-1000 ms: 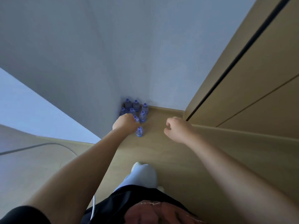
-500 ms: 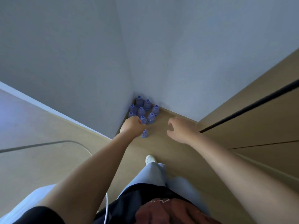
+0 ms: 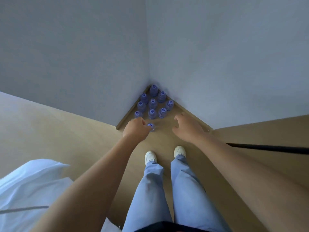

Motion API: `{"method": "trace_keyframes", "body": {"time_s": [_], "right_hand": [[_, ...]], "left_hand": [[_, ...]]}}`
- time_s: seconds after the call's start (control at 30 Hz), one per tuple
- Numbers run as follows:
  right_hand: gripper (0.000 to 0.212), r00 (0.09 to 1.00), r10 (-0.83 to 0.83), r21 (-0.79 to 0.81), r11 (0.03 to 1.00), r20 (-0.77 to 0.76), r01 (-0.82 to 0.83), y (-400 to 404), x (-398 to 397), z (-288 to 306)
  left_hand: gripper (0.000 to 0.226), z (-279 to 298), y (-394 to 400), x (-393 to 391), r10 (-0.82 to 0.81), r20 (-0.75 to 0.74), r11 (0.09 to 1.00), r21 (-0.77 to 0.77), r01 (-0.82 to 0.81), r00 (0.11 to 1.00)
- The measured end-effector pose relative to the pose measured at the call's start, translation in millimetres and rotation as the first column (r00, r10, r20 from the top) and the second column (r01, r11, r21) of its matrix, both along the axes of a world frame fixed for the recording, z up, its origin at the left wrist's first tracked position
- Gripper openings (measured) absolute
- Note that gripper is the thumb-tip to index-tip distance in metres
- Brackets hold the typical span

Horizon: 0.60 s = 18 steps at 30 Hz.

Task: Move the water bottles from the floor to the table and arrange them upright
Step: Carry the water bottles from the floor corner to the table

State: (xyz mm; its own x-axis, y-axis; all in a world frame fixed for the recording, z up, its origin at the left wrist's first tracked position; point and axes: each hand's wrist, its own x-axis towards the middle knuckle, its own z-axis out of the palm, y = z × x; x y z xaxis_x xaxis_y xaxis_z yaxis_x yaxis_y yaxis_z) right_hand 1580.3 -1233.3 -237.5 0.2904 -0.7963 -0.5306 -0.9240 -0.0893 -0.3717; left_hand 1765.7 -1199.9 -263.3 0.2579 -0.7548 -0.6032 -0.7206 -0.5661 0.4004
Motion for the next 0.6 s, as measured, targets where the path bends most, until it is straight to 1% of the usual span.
{"method": "trace_keyframes", "body": {"time_s": [0.1,0.17,0.27,0.37,0.5,0.6], "right_hand": [[0.040,0.998,0.057,0.035,0.998,-0.017,-0.057,-21.1,-5.4,-30.2],[0.040,0.997,0.074,0.061,0.996,-0.036,-0.071,-32.9,-10.5,-52.4],[0.039,0.994,0.094,0.095,0.991,-0.050,-0.089,-48.6,-16.4,-87.4],[0.039,0.991,0.124,0.097,0.988,-0.047,-0.119,-61.6,-16.4,-125.0],[0.040,0.987,0.149,0.071,0.987,-0.057,-0.145,-75.4,-11.7,-182.0],[0.040,0.973,0.220,0.077,0.974,-0.070,-0.214,-85.3,-7.0,-230.9]], "left_hand": [[0.015,-29.5,-7.2,-4.0,0.057,0.012,0.998,0.029,-0.057,0.998],[0.012,-52.3,-8.1,-7.5,0.103,0.012,0.993,0.058,-0.104,0.995],[0.028,-88.8,-4.7,-12.3,0.178,0.012,0.978,0.113,-0.178,0.984],[0.030,-127.3,-3.3,-18.2,0.237,0.018,0.961,0.144,-0.237,0.971],[0.036,-184.5,-5.7,-26.3,0.237,0.022,0.955,0.179,-0.237,0.971],[0.040,-230.6,-14.5,-27.7,0.210,0.029,0.963,0.167,-0.212,0.977]]}}
